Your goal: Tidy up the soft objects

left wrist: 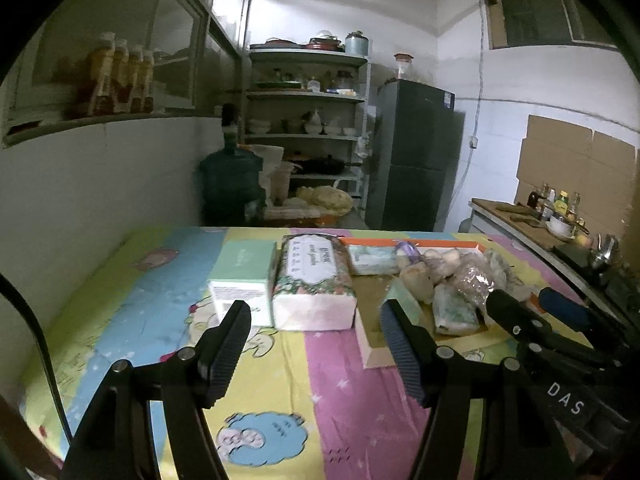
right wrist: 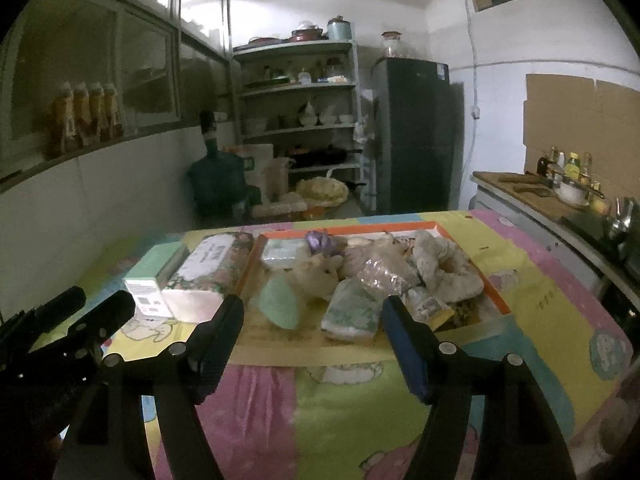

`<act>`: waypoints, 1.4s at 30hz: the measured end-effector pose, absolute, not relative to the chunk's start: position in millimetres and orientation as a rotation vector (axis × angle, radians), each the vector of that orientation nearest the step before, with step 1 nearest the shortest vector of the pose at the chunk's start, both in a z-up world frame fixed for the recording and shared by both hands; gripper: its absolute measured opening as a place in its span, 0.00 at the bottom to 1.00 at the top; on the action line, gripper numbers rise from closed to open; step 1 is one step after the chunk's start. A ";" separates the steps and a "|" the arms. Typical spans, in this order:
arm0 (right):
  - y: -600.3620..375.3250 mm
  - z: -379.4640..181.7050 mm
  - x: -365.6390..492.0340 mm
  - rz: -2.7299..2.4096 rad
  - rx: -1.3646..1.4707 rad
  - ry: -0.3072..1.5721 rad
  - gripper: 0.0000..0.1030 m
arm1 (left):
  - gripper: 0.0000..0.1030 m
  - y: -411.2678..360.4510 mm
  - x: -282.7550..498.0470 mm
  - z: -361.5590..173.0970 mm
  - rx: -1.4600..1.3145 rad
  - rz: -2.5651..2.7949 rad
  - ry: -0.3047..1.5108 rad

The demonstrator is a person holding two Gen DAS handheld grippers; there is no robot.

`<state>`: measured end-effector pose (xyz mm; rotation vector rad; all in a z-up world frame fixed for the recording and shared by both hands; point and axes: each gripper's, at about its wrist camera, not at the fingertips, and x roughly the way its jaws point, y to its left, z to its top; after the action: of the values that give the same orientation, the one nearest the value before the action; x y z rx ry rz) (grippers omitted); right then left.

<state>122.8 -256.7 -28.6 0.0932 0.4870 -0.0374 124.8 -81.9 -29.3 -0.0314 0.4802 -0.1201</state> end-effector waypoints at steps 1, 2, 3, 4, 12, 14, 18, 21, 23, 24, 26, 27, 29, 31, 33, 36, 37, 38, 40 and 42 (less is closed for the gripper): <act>-254.4 -28.0 119.2 -0.041 0.092 0.482 0.71 | 0.65 -79.9 119.3 -29.1 -0.031 -0.115 0.475; -251.2 -27.5 113.2 -0.045 0.090 0.473 0.71 | 0.65 -78.6 114.5 -28.6 -0.031 -0.112 0.469; -249.1 -26.8 109.0 -0.044 0.090 0.466 0.71 | 0.65 -77.0 108.9 -28.1 -0.030 -0.107 0.463; -246.8 -26.1 104.0 -0.043 0.091 0.460 0.71 | 0.65 -75.8 104.0 -27.6 -0.028 -0.102 0.458; -233.4 -25.5 65.7 -0.030 0.093 0.443 0.71 | 0.65 -68.4 61.9 -23.6 -0.025 -0.075 0.426; -230.4 -23.8 55.3 -0.033 0.091 0.434 0.71 | 0.65 -67.3 53.6 -22.5 -0.028 -0.066 0.426; -226.5 -20.4 37.0 -0.048 0.081 0.415 0.71 | 0.65 -67.6 37.0 -21.1 -0.022 -0.054 0.419; -224.6 -16.2 22.5 -0.060 0.074 0.397 0.71 | 0.65 -68.4 27.9 -20.4 -0.020 -0.047 0.415; -225.0 -13.4 15.1 -0.069 0.070 0.385 0.71 | 0.65 -67.7 24.3 -19.1 -0.019 -0.046 0.412; -225.3 -12.1 10.0 -0.076 0.071 0.377 0.71 | 0.65 -68.2 20.6 -19.3 -0.018 -0.046 0.410; -227.2 -10.3 2.5 -0.078 0.078 0.370 0.71 | 0.65 -69.9 14.5 -20.0 -0.015 -0.047 0.408; -228.2 -9.5 -1.4 -0.075 0.083 0.368 0.71 | 0.65 -70.6 12.4 -20.0 -0.015 -0.048 0.406; -228.5 -8.0 -5.9 -0.071 0.085 0.365 0.71 | 0.65 -72.1 7.9 -20.4 -0.013 -0.045 0.404; -227.4 -6.3 -11.0 -0.066 0.079 0.356 0.71 | 0.65 -74.0 4.1 -19.2 -0.008 -0.043 0.399; -227.2 -4.5 -16.0 -0.064 0.074 0.347 0.71 | 0.65 -74.4 0.9 -18.3 -0.003 -0.037 0.393; -226.3 -3.2 -19.6 -0.058 0.077 0.339 0.71 | 0.65 -74.3 -2.9 -16.3 0.003 -0.032 0.383; -226.2 -3.1 -19.6 -0.057 0.079 0.340 0.71 | 0.65 -74.1 -3.6 -16.0 0.004 -0.030 0.381; -226.1 -3.2 -19.8 -0.056 0.080 0.340 0.71 | 0.65 -74.0 -4.0 -15.7 0.005 -0.030 0.380; -225.8 -3.2 -20.1 -0.055 0.082 0.341 0.71 | 0.65 -73.9 -4.2 -15.6 0.005 -0.030 0.378; -225.6 -3.2 -20.5 -0.055 0.080 0.340 0.71 | 0.65 -73.9 -4.5 -15.4 0.005 -0.031 0.379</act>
<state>-20.5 -225.6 -3.2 0.0804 0.3395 -0.0546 -4.5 -73.9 -15.4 0.0052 0.3795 -0.0312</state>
